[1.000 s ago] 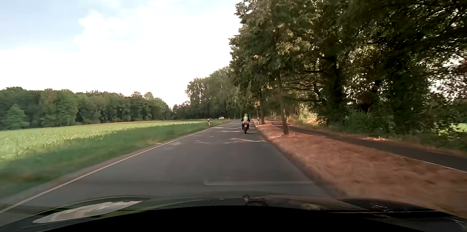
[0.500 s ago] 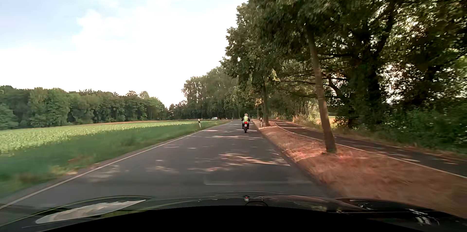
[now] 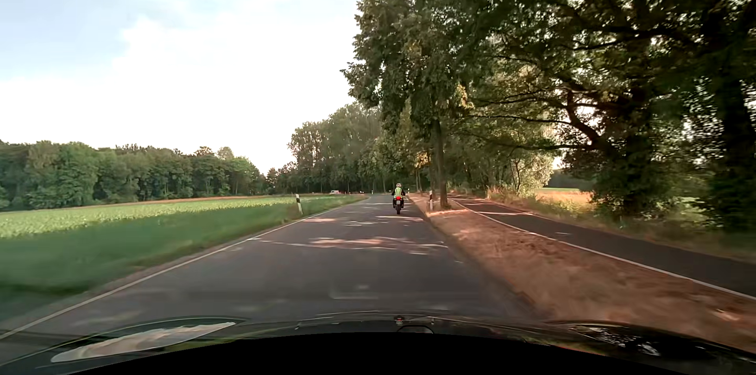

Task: Follow the waypoints while adhering to traffic rules and regulations

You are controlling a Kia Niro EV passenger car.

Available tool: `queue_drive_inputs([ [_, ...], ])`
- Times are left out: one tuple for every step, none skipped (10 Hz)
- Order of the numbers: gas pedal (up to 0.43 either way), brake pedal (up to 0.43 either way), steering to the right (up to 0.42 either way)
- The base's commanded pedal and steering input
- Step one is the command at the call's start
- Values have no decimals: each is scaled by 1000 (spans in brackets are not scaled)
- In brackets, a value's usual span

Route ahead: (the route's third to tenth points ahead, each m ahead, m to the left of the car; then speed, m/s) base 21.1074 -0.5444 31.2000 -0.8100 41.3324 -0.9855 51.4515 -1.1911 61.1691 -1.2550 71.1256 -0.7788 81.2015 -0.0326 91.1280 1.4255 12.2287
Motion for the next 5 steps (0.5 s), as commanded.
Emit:
queue_drive_inputs([
  [0, 0, 6],
  [0, 0, 6],
  [0, 0, 5],
  [0, 0, 5],
  [0, 0, 5],
])
